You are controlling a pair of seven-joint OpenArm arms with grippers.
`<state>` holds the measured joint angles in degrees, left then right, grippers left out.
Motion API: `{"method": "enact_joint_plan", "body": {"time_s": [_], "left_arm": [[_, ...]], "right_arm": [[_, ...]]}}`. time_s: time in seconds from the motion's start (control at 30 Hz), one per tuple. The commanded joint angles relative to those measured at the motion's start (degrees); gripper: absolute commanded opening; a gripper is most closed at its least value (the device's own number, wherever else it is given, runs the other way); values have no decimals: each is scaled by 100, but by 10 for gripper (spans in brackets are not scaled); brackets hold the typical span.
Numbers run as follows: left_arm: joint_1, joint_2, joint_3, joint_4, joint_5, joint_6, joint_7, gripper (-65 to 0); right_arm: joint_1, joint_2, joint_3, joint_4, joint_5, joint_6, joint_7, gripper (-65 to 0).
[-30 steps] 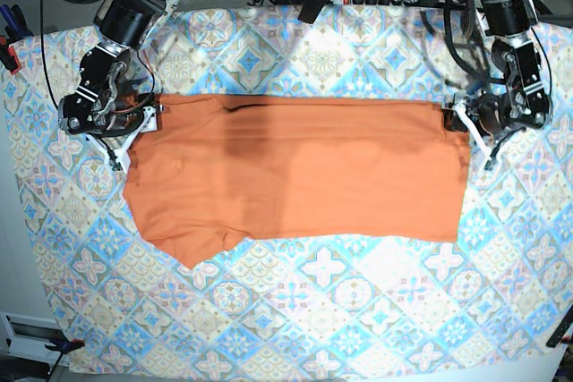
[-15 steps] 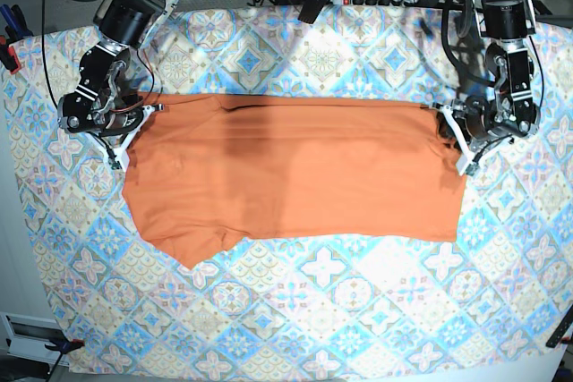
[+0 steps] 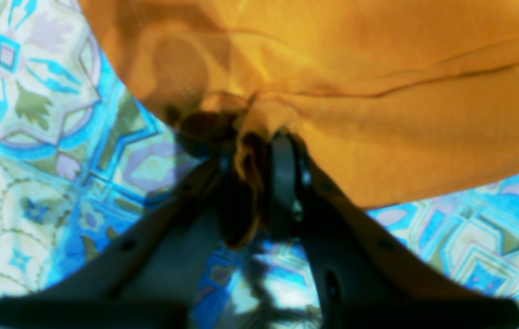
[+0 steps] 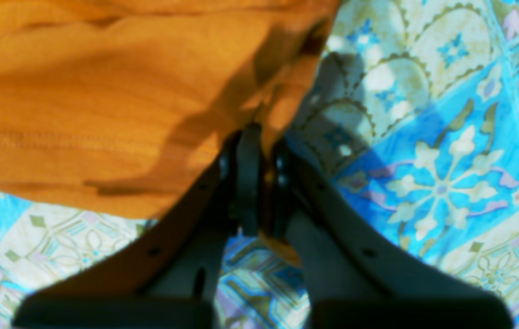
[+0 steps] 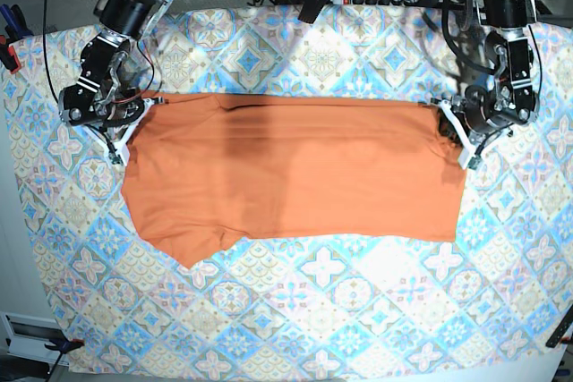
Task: Fold the T-shirt properly
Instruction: 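Drag the shirt toward the robot with both grippers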
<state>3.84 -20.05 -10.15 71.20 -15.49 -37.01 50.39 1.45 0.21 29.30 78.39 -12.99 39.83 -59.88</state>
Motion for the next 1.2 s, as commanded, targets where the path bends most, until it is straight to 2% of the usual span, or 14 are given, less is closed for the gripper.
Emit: {"method": "enact_joint_plan", "body": {"time_s": [0.0,0.13,0.3,0.47,0.63,1.17], "left_arm": [[298,146,114,-109,14,-299,741,-597],[588,146,105,-12,6,-299,460,-598],[1019,146,-70,313,6,-299,398,-598],[1388,146,-387,805,6,-299,398,-598],[1652,146,-422,1210,6,-299,433,-598],[1924,146,-422,1254,41,-299,416,-596]], "right_arm": [[-167,19,28,-46,-261,17,-513,-643],[-334,28,37,-37,-270,17,-513,-643],[-589,124,143,324,-270,17,-522,-643],[-792,247,257,834,-279,17,-971,-643],[-915,335,231,1018,-279,17,-1076,-643],[-1029,344,239,992,-279,17,-1146,-640]]}}
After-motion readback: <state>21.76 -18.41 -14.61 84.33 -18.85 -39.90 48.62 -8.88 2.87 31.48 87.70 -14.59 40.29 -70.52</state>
